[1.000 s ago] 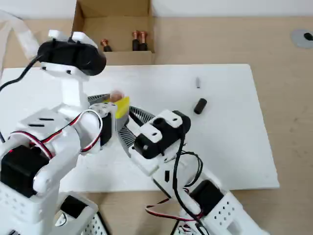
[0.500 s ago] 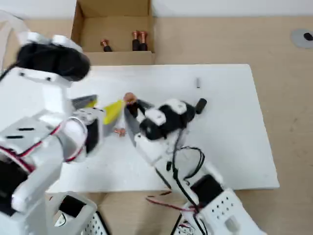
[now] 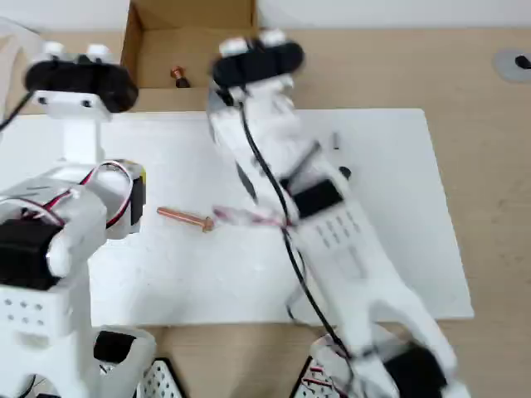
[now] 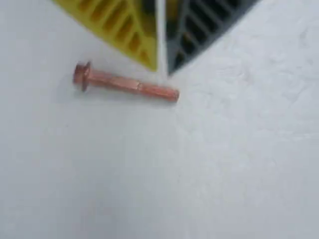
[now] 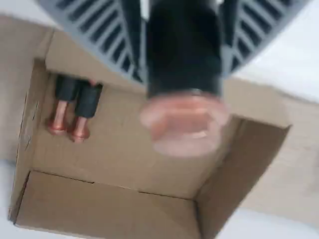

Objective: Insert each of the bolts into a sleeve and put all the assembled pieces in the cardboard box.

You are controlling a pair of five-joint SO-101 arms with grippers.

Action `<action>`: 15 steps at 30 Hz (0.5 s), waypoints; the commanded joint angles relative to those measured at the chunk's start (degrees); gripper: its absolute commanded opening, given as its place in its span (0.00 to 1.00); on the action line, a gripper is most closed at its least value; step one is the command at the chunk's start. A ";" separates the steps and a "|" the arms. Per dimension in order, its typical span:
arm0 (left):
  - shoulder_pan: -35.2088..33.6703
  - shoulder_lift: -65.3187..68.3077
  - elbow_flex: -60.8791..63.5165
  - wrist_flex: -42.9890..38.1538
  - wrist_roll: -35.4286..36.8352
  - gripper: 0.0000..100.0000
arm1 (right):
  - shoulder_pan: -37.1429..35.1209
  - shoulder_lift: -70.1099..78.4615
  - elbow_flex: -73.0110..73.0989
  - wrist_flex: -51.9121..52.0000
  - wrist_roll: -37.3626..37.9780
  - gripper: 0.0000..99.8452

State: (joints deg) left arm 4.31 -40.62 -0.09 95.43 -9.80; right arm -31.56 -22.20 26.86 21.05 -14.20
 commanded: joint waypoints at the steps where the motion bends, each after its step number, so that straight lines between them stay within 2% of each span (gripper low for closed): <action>1: -1.32 -0.31 2.11 -0.18 -1.58 0.01 | 1.98 15.43 -18.42 -0.18 0.88 0.01; 15: -1.41 -0.40 7.03 -0.09 -5.45 0.01 | 6.46 73.27 -83.21 0.35 2.11 0.01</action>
State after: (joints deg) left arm 3.78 -40.62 6.77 95.43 -14.11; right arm -26.29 43.91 -39.25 21.14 -13.93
